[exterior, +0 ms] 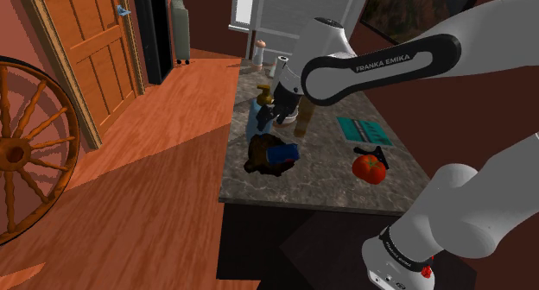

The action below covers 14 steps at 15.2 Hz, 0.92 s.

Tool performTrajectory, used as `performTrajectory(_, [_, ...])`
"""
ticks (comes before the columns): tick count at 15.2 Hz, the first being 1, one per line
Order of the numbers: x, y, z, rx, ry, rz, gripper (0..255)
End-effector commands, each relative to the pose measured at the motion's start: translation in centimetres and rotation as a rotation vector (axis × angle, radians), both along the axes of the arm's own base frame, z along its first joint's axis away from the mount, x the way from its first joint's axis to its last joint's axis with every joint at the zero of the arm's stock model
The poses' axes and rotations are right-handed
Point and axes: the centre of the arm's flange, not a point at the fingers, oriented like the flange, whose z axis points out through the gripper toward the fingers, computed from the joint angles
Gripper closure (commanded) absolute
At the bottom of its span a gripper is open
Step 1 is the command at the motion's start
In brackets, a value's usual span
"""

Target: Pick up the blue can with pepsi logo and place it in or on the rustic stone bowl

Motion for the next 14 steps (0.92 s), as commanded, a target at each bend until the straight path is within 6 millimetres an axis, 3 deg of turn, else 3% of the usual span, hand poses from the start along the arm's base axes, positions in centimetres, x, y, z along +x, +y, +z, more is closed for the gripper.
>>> performTrajectory(1, [0.0, 0.0, 0.0, 0.0, 0.0, 0.0, 0])
performTrajectory(2, [0.0, 0.0, 0.0, 0.0, 0.0, 0.0, 0])
performTrajectory(6, [-1.0, -0.4, 4.9, 0.0, 0.0, 0.0, 0])
performTrajectory(14, [-1.0, -0.4, 4.9, 0.0, 0.0, 0.0, 0])
